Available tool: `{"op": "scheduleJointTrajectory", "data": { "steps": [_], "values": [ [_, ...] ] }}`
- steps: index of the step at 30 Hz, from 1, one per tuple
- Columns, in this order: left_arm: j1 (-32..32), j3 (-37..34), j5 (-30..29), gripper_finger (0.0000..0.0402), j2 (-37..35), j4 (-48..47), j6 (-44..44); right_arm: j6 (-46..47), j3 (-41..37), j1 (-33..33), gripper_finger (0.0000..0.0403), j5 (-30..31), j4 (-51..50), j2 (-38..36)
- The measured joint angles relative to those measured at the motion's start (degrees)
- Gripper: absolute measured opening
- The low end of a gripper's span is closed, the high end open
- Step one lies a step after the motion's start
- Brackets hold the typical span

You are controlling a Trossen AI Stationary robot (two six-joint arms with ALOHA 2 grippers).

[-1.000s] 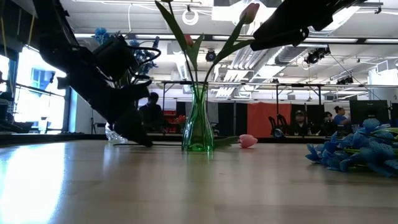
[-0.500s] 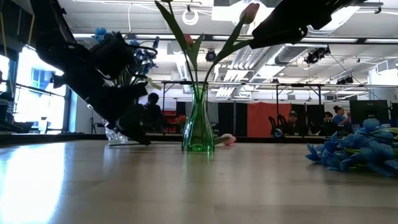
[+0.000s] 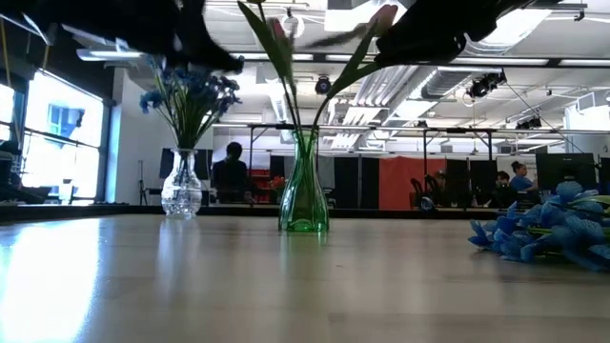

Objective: Sort flowers into vase by color
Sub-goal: Put the pink tulip into the green vase

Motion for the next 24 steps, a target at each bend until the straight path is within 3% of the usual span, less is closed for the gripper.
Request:
{"op": "scheduleJointTrajectory", "data": {
  "steps": [6, 13, 17, 24],
  "values": [
    [-9.55, 3.25, -0.45, 0.0, -2.83, 7.35, 16.77, -5.49, 0.0, 0.0, 0.0188, 0.06, 6.11, 0.0],
    [-18.21, 8.73, 1.68, 0.0, -2.18, 10.32, 33.39, -19.04, 0.0, 0.0, 0.0188, 0.01, 23.23, 0.0],
    [-20.45, 11.0, 2.07, 0.0, -1.3, 10.36, 36.32, -28.98, 0.0, 0.0, 0.0188, -1.43, 36.05, 0.0],
    [-20.82, 11.78, 2.34, 0.0, 2.3, 10.43, 33.47, -38.34, 0.02, 0.02, 0.0188, -12.09, 52.18, 0.0]
  ]
}}
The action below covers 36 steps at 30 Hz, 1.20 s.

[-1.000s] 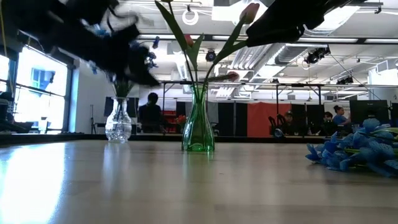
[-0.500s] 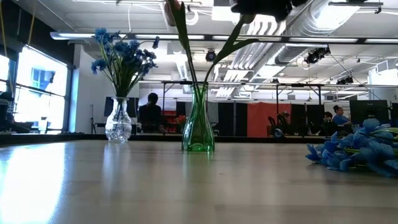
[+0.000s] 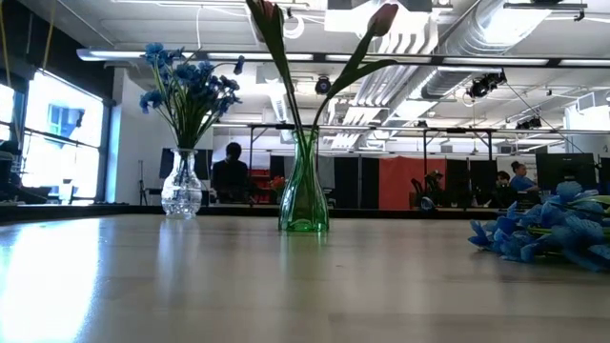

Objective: Sort flowers into vase by color
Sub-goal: Put the pink tulip into the green vase

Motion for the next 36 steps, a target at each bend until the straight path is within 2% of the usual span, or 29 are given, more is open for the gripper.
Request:
{"op": "scheduleJointTrajectory", "data": {
  "steps": [7, 12, 15, 19, 21, 23, 26, 28, 30, 32, 34, 36],
  "values": [
    [0.04, 0.02, -1.5, 0.0, 4.28, 3.74, -0.11, -1.15, 3.55, 0.0, 0.0188, -1.2, -2.48, 0.02],
    [0.09, 0.09, -1.97, 0.0, 4.75, 3.71, -0.01, -1.18, 5.42, -0.02, 0.018, -0.62, -6.19, 0.02],
    [0.09, 0.09, -2.2, 0.0, 4.73, 3.71, -0.01, -1.07, 5.91, -0.02, 0.0149, -0.42, -7.87, 0.02],
    [0.22, 0.11, -2.31, 0.0, 4.73, 3.17, -0.79, -1.44, 6.13, 0.01, 0.0081, 0.77, -8.84, 0.02],
    [0.39, 0.11, -3.26, 0.0005, 4.73, 2.42, -2.2, -2.8, 6.13, 0.57, 0.004, 4.27, -9.3, -0.42],
    [0.52, 0.24, -6.45, 0.002, 4.64, 0.11, -3.98, -4.18, 6.47, 1.33, 0.0013, 10.76, -11.83, -1.76],
    [-0.09, 0.15, -15.1, 0.0053, 4.04, -4.05, -5.95, -1.36, 10.8, 2.12, 0.0015, 22.57, -25.28, -5.13],
    [-0.77, 0.15, -20.86, 0.0077, 3.55, -5.03, -6.6, 5.74, 15.7, 1.61, 0.0016, 26.76, -41.74, -7.08],
    [-1.89, 0.16, -25.44, 0.0097, 3.49, -4.71, -6.51, 15.23, 21.52, -0.23, 0.0009, 24.85, -58.96, -7.6],
    [-3.32, 0.17, -28.73, 0.0111, 3.42, -4.52, -6.17, 22.77, 27.07, -2.67, 0.0005, 19.03, -72.99, -7.35],
    [-4.68, 0.17, -30.78, 0.0119, 3.37, -4.31, -6.44, 26.38, 31.44, -5.37, 0.0005, 12.92, -80.44, -6.45],
    [-6.04, 0.15, -32.27, 0.0121, 3.39, -4.24, -6.62, 26.99, 34.12, -7.9, 0.0006, 8.52, -83.5, -5.22]
  ]
}}
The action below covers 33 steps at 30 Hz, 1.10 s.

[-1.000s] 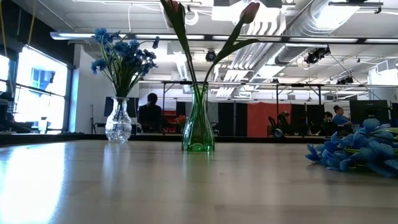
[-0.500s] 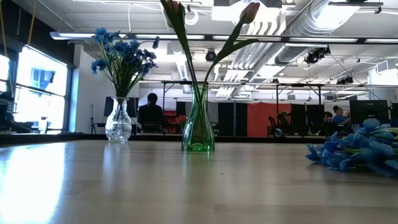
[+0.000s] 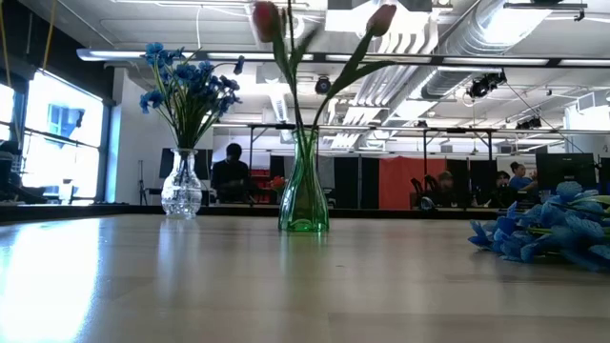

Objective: Sort flowers into vase by color
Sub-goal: Put the pink tulip into the green vase

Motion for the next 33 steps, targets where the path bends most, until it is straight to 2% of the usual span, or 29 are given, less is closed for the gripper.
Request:
{"op": "scheduleJointTrajectory", "data": {
  "steps": [4, 12, 21, 28, 33],
  "values": [
    [-1.58, 0.0, -0.49, 0.0121, 0.0, 0.11, -1.99, -3.43, 3.11, -4.74, 0.0004, -8.62, -1.32, 2.31],
    [-2.18, 0.0, -2.83, 0.0122, 0.0, -2.3, -6.41, -6.1, 4.9, -10.33, 0.0003, -10.24, -1.84, 6.01],
    [-2.09, 0.0, -2.83, 0.0122, 0.0, -7.07, -12.09, -6.63, 4.9, -12.17, 0.0002, -13.45, -1.25, 9.99],
    [-2.01, -0.02, -2.39, 0.0122, 0.0, -7.8, -13.11, -6.92, 4.9, -14.48, 0.0002, -16.12, -0.1, 12.67],
    [-2.01, -0.02, -2.35, 0.0122, 0.0, -7.82, -13.95, -5.66, 4.9, -17.03, 0.0024, -16.28, 0.19, 15.78]
  ]
}}
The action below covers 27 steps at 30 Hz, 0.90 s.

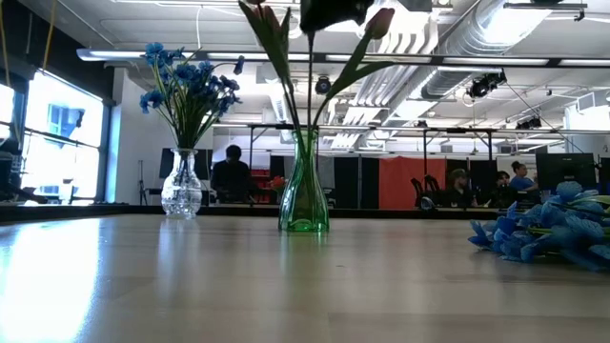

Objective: Sort flowers into vase by color
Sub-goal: Put the pink tulip into the green vase, then put the blue flowers into the transparent vase

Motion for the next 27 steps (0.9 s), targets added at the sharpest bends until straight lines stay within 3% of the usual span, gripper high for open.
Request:
{"op": "scheduleJointTrajectory", "data": {
  "steps": [4, 8, 15, 21, 27],
  "values": [
    [0.0, 0.0, 0.02, 0.0122, 0.0, -0.17, -0.58, 0.39, -0.04, -1.73, 0.0065, -1.38, 0.11, 1.89],
    [0.0, 0.0, 0.02, 0.0122, 0.0, -0.17, -0.61, 1.32, -0.04, -3.08, 0.0131, -2.11, 0.09, 1.9],
    [0.0, -0.02, 0.02, 0.0122, 0.0, -0.33, -1.03, 3.94, -0.04, -4.96, 0.023, 0.84, -0.49, -2.71],
    [0.02, -0.02, 0.04, 0.0122, 0.0, -0.39, -1.13, 5.36, -0.04, -5.24, 0.0246, 3.28, -0.36, -7.15],
    [0.02, -0.02, 0.03, 0.0122, 0.0, -0.38, -1.06, 5.21, -0.04, 1.53, 0.0247, 7.06, -4.09, -12.94]
  ]
}}
